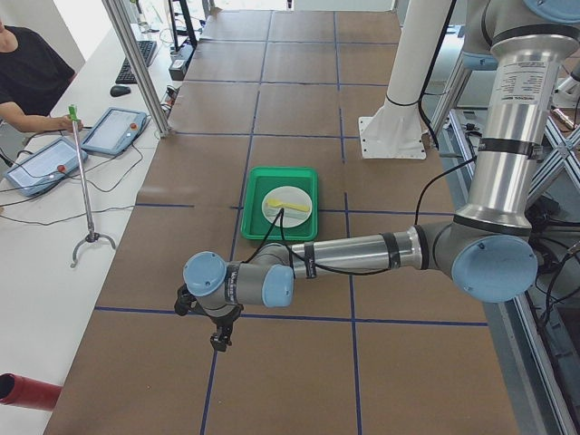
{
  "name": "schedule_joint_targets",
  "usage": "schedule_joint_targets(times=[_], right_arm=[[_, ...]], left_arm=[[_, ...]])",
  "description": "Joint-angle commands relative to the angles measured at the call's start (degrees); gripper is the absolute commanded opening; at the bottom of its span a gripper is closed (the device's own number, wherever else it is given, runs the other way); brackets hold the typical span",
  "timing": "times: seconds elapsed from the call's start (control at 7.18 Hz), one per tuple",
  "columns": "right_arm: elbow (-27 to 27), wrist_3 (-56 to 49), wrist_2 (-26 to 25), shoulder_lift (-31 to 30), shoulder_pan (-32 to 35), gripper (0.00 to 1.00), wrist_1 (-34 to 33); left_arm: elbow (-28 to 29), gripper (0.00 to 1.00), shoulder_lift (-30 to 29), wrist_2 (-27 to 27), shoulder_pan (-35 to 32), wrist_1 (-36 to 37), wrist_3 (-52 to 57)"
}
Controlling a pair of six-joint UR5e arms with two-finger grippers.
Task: Place spoon
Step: 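Move the left gripper over the yellow spoon on the white plate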
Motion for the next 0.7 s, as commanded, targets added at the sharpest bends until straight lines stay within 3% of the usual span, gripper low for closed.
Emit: schedule_joint_targets(times=[0.0, 0.28, 0.56], right_arm=[[0.1, 0.0, 0.0, 0.0, 0.0, 1.00, 0.0], [0.0, 0.0, -0.1, 0.1, 0.0, 1.00, 0.0], [0.1, 0.0, 0.0, 0.1, 0.0, 1.00, 0.0]], left_arm=[[-5.7, 1.00, 0.7, -0.3, 2.2, -5.1, -14.4], [-16.9, 1.00, 0.5, 0.2, 12.9, -5.1, -28.2], [-19.7, 0.99, -6.9, 0.6, 22.3, -4.9, -40.9]])
